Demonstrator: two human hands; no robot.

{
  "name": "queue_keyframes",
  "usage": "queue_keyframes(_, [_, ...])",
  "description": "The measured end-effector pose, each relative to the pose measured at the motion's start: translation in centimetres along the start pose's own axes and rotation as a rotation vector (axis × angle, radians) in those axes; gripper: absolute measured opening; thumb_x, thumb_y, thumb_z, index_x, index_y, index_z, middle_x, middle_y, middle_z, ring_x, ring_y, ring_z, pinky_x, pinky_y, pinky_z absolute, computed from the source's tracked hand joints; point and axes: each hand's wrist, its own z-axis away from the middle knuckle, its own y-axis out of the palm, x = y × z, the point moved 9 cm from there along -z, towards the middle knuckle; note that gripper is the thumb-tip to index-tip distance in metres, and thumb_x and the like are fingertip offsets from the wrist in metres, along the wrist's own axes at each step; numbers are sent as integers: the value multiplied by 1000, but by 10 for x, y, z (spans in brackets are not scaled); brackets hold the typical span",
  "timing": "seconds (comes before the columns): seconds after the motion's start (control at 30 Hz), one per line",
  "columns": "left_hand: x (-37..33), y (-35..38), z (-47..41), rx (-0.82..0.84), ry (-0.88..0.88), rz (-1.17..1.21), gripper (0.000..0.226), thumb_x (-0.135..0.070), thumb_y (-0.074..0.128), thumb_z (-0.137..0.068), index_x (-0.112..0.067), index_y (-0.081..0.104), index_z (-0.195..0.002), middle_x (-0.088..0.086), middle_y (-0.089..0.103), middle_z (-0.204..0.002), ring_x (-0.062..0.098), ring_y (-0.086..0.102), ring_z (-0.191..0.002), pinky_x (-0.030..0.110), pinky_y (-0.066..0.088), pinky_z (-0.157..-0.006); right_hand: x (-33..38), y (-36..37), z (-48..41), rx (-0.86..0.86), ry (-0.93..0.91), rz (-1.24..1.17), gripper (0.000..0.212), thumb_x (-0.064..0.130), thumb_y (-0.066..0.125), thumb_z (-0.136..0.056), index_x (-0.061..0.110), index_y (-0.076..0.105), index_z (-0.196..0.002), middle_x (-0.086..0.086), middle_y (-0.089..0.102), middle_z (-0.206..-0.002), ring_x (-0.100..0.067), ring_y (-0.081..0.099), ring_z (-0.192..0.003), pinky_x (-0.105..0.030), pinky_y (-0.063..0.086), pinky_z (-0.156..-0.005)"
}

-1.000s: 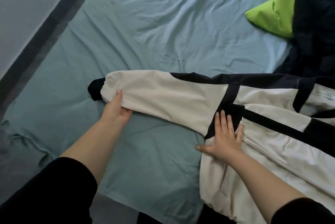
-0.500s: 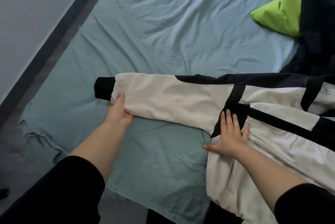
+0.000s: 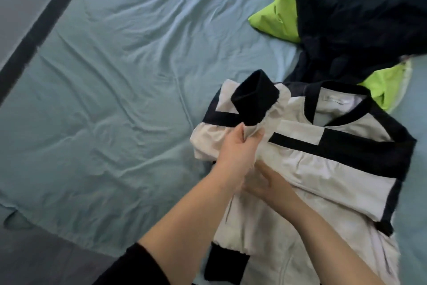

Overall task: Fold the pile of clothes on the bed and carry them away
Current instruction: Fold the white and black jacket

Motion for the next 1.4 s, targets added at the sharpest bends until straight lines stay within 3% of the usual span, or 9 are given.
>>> queue_keyframes(0.1, [41, 68, 2, 172, -13, -220, 17, -19, 54, -95, -30, 67, -92, -12, 63, -72, 2, 54, -62, 18, 46, -59, -50, -53, 42, -152, 138, -623, 48, 10, 59, -90, 27, 53, -135, 10, 56, -138, -5, 50, -128, -35, 36, -111])
queue_keyframes(0.23, [94, 122, 2, 347, -17, -538, 47, -15, 49, -96, -34, 49, -139, -1, 63, -126, 13, 60, -111, 27, 47, -97, -86, -111, 67, -314, 115, -1210, 61, -1, 61, -78, 30, 55, -130, 4, 65, -126, -9, 63, -111, -31, 43, -94])
queue_keyframes(0.47, [153, 139, -2, 560, 125, -1395, 67, -53, 35, -99, -33, 4, -154, -2, 2, -164, 14, -8, -149, 37, -2, -119, -122, -150, 59, -772, 325, -769, 32, 23, 76, -81, 16, 63, -109, -3, 70, -105, -16, 66, -94, -27, 52, -79])
queue_keyframes(0.63, [104, 124, -4, 237, 472, -1559, 58, -58, 6, -97, -42, 9, -152, -8, 1, -163, 7, -16, -147, 34, -19, -117, -123, -198, 73, -849, 135, -710, 10, 17, 70, -85, 27, 69, -86, 10, 74, -89, -4, 68, -85, -15, 52, -70])
queue_keyframes(0.83, [94, 68, -42, 21, 288, -1761, 56, -61, 3, -95, -50, -9, -148, -6, -19, -161, 17, -28, -144, 49, -20, -114, -173, -249, 84, -934, 178, -550, 15, 9, 64, -88, 17, 62, -75, 3, 63, -76, -13, 56, -77, -27, 44, -71])
queue_keyframes(0.9, [106, 59, -55, 86, 201, -1758, 58, -65, 3, -93, -51, -11, -147, -6, -21, -161, 19, -30, -144, 50, -17, -116, -184, -251, 78, -916, 250, -426, 3, 9, 62, -88, 7, 61, -86, -4, 59, -83, -20, 53, -82, -29, 41, -74])
queue_keyframes(1.07, [111, 70, -61, 86, 355, -1843, 58, -69, -4, -91, -53, -19, -144, -6, -20, -161, 18, -33, -142, 46, -31, -106, -129, -250, 83, -1145, 199, 298, 60, 12, 60, -78, 20, 46, -136, -5, 54, -129, -24, 49, -118, -43, 40, -95])
queue_keyframes(1.23, [127, 70, -73, 167, 399, -1936, 58, -70, -9, -89, -53, -27, -141, -8, -24, -159, 16, -37, -139, 49, -31, -107, -110, -151, 14, -440, -79, 884, 55, 45, 16, -102, 32, 2, -154, 3, -1, -163, -13, -7, -149, -41, -6, -120])
queue_keyframes(1.4, [110, 41, -82, 94, 442, -2047, 65, -74, -6, -88, -48, -25, -144, -6, -21, -160, 21, -32, -142, 52, -32, -106, -159, -187, 16, -466, 131, 1001, 60, 55, -6, -96, 31, -18, -149, 8, -22, -159, -7, -26, -142, -42, -21, -115])
